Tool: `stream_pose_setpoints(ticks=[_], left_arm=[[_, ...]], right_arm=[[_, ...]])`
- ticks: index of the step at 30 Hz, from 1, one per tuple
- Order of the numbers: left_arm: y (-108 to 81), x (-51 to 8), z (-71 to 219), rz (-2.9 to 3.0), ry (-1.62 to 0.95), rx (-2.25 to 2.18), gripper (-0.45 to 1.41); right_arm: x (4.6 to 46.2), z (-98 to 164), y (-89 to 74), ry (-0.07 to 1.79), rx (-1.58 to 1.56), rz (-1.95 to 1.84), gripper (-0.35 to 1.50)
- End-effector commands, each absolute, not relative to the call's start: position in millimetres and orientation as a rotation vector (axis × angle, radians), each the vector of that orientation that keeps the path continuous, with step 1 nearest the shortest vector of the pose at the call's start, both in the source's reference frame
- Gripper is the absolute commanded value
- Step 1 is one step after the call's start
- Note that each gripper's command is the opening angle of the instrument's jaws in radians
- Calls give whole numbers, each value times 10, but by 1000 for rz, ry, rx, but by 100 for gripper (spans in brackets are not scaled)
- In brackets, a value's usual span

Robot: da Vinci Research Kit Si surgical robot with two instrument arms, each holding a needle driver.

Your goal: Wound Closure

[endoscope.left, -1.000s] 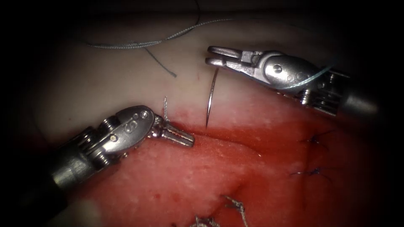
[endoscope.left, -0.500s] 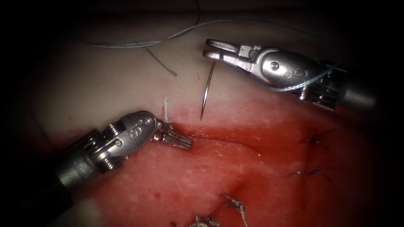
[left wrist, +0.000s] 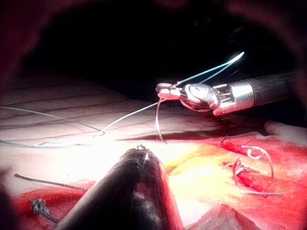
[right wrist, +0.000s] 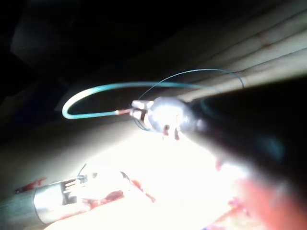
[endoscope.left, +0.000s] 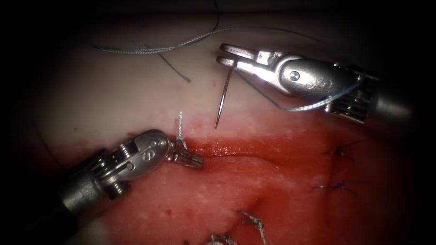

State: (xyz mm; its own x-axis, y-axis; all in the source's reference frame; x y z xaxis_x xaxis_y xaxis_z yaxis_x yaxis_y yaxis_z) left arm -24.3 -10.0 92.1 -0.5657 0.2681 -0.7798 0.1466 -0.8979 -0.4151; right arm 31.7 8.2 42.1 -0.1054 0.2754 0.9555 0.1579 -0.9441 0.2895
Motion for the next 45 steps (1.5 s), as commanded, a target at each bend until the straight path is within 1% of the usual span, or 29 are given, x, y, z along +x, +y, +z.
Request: stream_pose_setpoints(ticks=[1,10,16,24,36,41,43,45], left_arm=[[-87,-244,913,2641,-695,-1451,-45],[-92,-246,909,2681,-733,-1509,-45],[-94,-243,907,2723,-741,-1558,-45],[-93,-242,906,2732,-762,-1567,-45],[-94,-238,912,2764,-756,-1517,-45],[-79,-252,894,2701,-566,-1524,-45],[-75,-259,886,2694,-423,-1520,-45],[-73,-264,881,2679,-374,-1536,-45]], right_arm=[[327,410,92,507,2018,2216,-35],[332,408,83,524,1857,2227,-35],[332,406,82,531,1846,2220,-35],[338,407,75,538,1736,2202,-35],[343,416,72,481,1737,2128,-35],[340,414,75,488,1732,2143,-35],[338,412,77,490,1731,2150,-35],[336,412,79,493,1733,2153,-35]])
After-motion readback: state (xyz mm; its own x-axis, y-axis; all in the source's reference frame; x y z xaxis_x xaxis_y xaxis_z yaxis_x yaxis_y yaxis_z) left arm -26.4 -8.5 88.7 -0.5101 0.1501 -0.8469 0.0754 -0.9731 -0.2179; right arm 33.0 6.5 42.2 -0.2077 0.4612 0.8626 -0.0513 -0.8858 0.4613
